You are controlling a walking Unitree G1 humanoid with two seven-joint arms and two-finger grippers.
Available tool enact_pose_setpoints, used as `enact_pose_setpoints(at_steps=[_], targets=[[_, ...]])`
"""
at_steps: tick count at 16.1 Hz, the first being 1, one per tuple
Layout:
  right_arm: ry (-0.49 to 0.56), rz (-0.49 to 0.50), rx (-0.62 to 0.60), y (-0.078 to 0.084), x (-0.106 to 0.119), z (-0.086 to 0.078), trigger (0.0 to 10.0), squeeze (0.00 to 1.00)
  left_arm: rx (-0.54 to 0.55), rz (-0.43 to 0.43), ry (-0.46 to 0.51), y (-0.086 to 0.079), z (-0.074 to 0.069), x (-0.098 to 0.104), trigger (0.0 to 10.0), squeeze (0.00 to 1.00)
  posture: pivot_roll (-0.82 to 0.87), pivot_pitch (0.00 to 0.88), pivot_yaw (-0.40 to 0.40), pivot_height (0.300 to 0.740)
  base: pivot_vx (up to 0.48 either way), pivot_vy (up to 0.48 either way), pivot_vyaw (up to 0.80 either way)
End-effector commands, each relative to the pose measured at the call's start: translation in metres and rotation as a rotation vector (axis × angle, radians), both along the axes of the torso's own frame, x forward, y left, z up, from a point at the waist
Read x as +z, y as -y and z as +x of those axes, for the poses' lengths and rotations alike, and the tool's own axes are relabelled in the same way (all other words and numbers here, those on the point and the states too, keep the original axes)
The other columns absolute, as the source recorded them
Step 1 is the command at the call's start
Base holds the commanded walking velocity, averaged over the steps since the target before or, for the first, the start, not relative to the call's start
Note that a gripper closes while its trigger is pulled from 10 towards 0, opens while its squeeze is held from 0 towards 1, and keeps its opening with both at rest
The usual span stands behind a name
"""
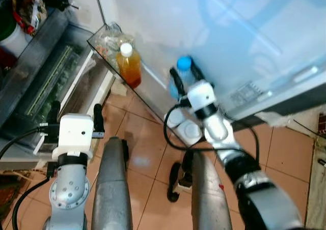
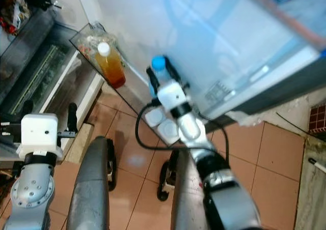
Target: Restocking fridge
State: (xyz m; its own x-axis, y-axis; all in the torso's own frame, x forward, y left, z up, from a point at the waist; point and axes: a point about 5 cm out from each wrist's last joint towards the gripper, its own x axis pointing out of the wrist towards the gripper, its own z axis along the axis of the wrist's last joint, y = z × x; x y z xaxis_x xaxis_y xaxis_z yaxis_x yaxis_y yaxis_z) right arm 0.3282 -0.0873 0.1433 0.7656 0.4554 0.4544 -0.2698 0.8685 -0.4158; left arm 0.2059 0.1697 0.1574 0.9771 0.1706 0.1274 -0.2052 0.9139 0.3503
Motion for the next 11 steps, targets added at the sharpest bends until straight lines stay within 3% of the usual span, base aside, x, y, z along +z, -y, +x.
enact_pose_setpoints(at_steps=[1,2,8,11], targets=[[-0.137,0.033,-0.036,0.010,-0.024,-0.005,9.0,0.65,0.008,-0.003,-0.035,-0.001,-0.003,-0.007,10.0,0.00,0.31,0.390,-0.086,0.639,0.000,0.000,0.00],[-0.175,0.067,-0.052,0.012,-0.028,-0.005,10.0,1.00,0.007,-0.002,-0.035,-0.002,-0.002,-0.007,10.0,0.00,0.31,0.384,-0.086,0.639,0.000,0.000,0.00],[-0.225,0.077,-0.117,0.026,-0.030,0.000,10.0,1.00,0.001,-0.003,-0.039,0.000,0.004,-0.009,10.0,0.00,0.30,0.363,-0.086,0.639,0.000,0.000,0.00],[-0.174,0.063,-0.137,0.034,-0.012,0.011,10.0,1.00,-0.004,-0.001,-0.043,0.001,0.009,-0.012,10.0,0.00,0.30,0.340,-0.084,0.639,0.000,0.000,0.00]])
